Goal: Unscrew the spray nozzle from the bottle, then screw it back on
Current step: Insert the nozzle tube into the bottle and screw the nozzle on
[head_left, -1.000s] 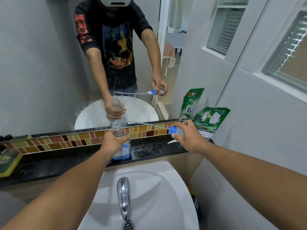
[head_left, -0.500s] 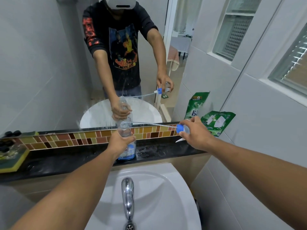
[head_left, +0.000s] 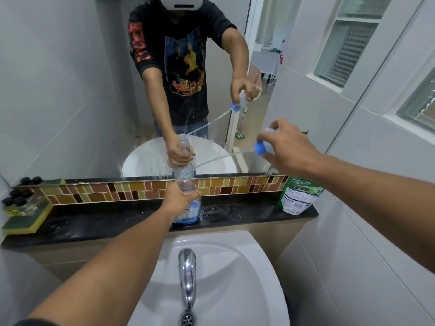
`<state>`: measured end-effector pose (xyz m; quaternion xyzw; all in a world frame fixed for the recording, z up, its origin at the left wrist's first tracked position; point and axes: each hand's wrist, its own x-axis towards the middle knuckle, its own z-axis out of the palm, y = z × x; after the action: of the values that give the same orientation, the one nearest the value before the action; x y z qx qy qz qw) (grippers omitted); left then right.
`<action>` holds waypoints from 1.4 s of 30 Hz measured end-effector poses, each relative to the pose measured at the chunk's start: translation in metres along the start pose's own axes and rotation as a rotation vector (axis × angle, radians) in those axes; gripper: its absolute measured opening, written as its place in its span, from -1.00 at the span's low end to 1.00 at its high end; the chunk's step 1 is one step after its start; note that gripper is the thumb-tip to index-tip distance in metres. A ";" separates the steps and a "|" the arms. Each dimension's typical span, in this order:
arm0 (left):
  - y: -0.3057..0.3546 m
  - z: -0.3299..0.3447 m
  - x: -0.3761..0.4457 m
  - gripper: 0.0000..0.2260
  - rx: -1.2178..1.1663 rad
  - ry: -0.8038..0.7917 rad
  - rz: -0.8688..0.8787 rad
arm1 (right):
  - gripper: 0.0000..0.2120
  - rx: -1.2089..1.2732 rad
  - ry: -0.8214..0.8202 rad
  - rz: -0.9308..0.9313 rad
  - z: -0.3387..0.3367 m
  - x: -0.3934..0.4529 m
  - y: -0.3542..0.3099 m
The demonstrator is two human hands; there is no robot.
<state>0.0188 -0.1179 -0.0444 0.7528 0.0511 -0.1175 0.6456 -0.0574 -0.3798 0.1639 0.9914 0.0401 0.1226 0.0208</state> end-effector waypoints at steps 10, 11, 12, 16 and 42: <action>-0.002 -0.001 0.002 -0.64 0.023 0.009 -0.006 | -0.66 -0.244 0.075 -0.314 -0.003 0.033 -0.094; -0.003 -0.001 0.003 -0.64 0.024 0.009 -0.001 | -0.65 -0.249 0.053 -0.314 0.000 0.036 -0.101; -0.003 0.000 0.003 -0.64 0.025 0.011 0.007 | -0.65 -0.239 0.023 -0.310 0.003 0.038 -0.107; -0.004 0.000 0.004 -0.65 0.034 0.027 0.020 | -0.59 -0.202 -0.079 -0.339 0.023 0.050 -0.124; -0.005 -0.002 0.009 -0.78 -0.009 -0.016 0.156 | -0.69 -0.156 -0.409 -0.356 0.056 0.075 -0.185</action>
<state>0.0265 -0.1157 -0.0512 0.7505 -0.0124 -0.0725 0.6567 0.0146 -0.1911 0.1180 0.9684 0.1989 -0.0830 0.1258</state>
